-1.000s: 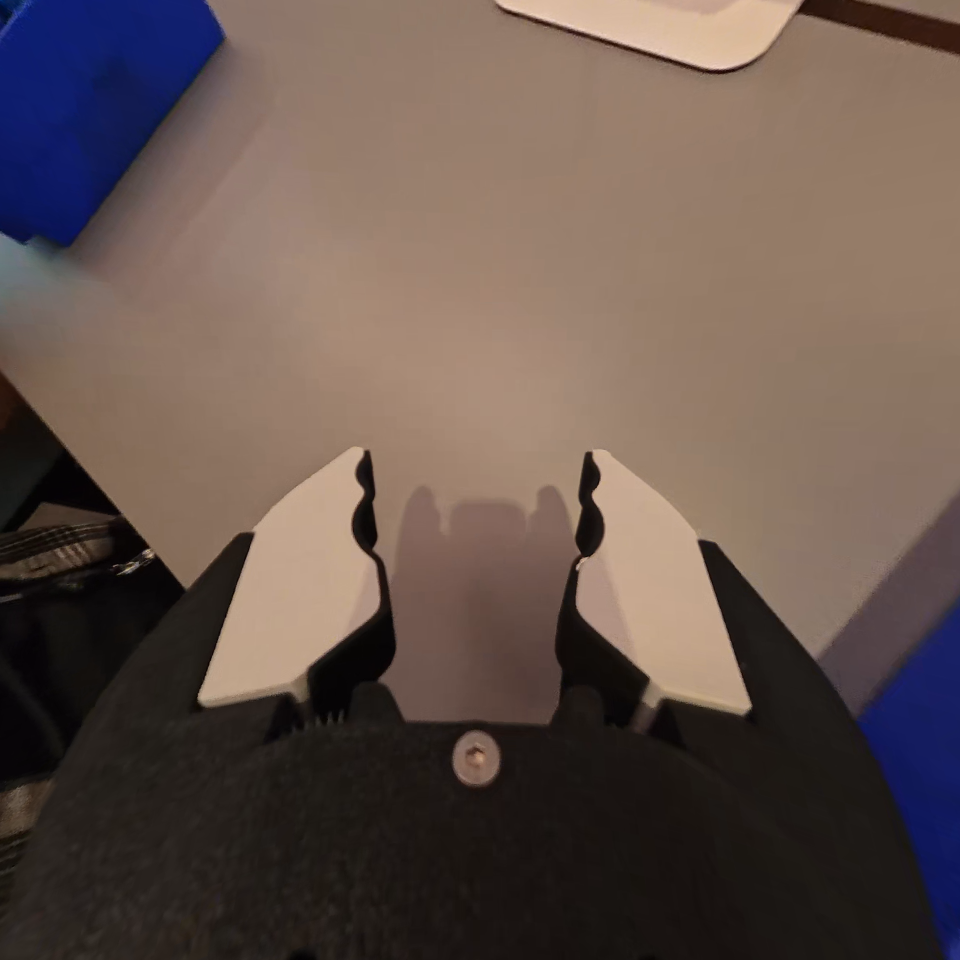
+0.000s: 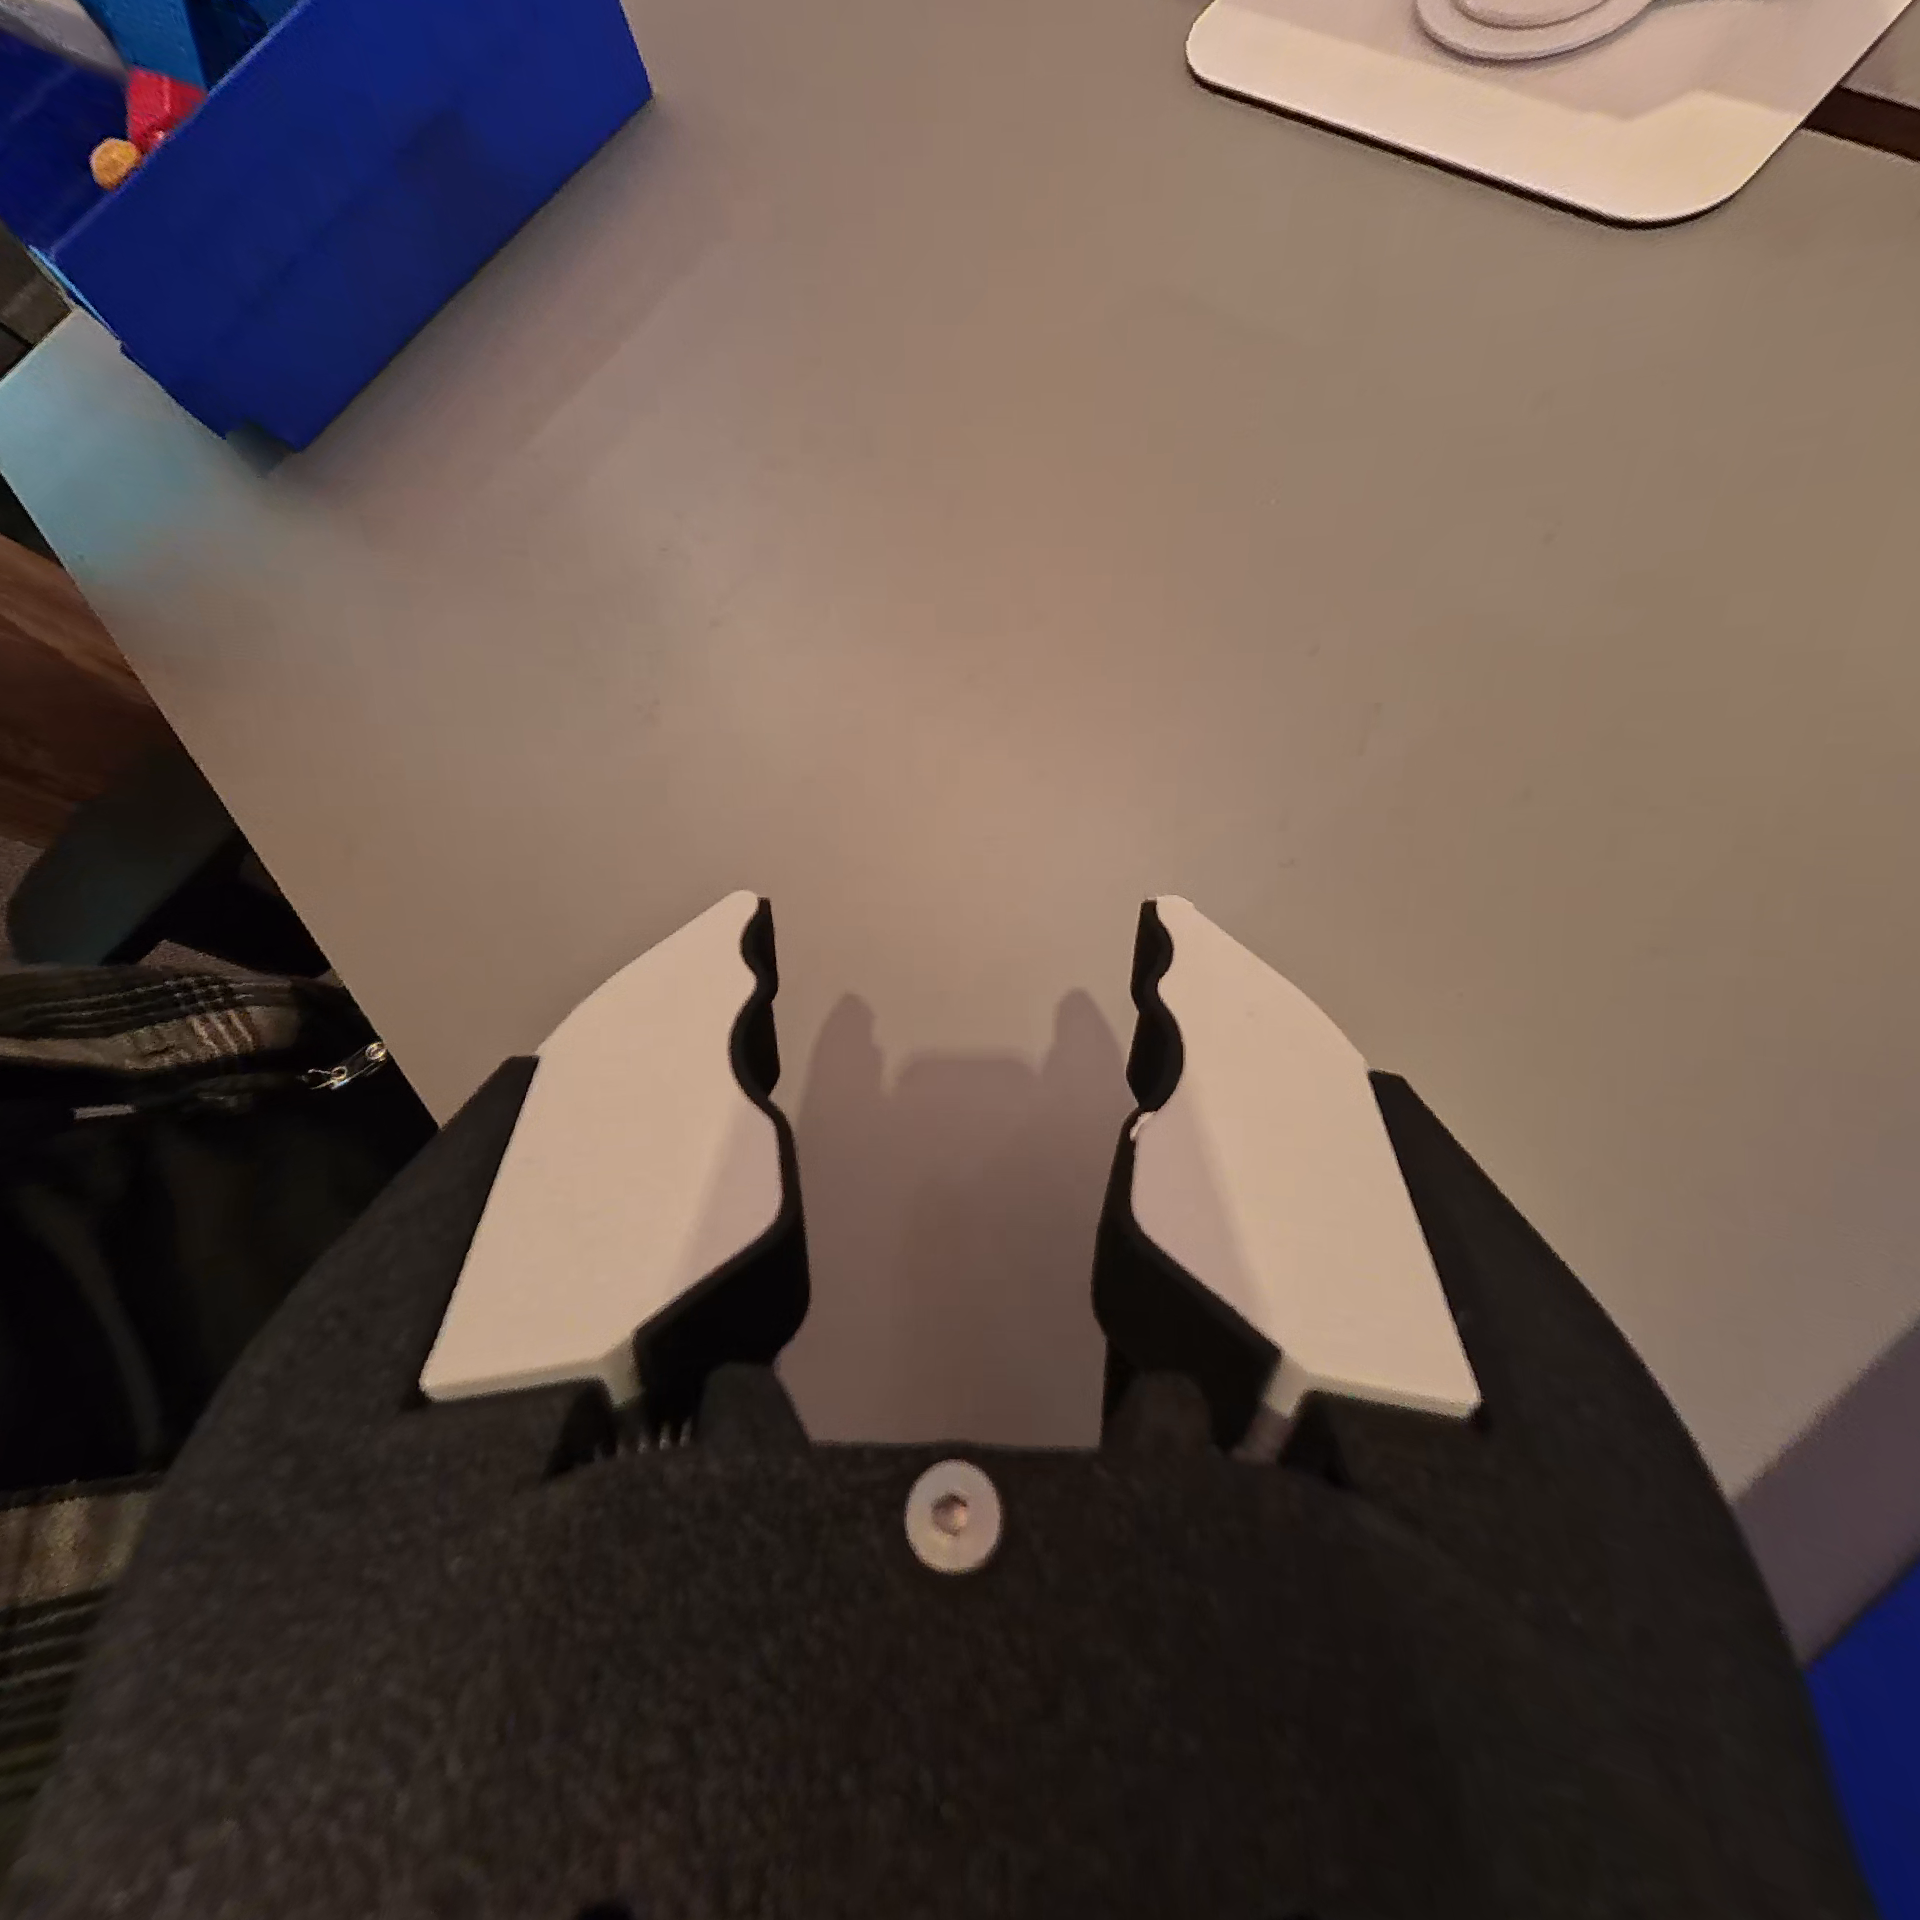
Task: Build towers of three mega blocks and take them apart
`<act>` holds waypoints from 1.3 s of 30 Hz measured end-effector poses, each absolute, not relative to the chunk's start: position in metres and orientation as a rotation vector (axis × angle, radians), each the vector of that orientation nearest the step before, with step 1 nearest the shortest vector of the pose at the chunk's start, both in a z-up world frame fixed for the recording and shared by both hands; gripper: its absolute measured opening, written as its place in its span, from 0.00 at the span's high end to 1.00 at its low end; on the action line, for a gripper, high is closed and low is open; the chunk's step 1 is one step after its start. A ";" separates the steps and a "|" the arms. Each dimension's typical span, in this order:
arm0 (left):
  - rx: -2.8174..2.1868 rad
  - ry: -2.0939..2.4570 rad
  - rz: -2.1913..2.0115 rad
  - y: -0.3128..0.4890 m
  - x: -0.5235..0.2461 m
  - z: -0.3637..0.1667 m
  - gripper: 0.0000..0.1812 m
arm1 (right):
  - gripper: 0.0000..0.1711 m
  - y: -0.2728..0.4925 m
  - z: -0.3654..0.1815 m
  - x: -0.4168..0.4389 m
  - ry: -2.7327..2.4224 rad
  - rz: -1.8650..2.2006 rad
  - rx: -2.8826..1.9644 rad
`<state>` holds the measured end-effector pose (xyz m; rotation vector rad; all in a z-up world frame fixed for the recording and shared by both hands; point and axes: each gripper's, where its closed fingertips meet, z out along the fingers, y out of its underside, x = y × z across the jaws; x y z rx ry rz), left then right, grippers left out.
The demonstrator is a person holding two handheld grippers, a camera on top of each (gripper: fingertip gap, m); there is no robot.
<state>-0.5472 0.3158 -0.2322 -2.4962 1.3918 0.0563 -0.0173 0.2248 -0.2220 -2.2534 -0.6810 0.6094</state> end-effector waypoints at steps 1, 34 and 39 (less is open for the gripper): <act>-2.502 1.410 0.108 0.315 -0.543 -0.221 0.85 | 0.62 0.224 -0.223 -0.017 -0.681 0.612 -2.256; -1.512 2.626 1.352 0.358 -0.277 -0.279 0.85 | 0.63 0.197 -0.233 0.019 -0.595 0.623 -2.256; -1.411 2.652 1.422 0.356 -0.271 -0.286 0.85 | 0.63 0.196 -0.234 0.016 -0.609 0.626 -2.263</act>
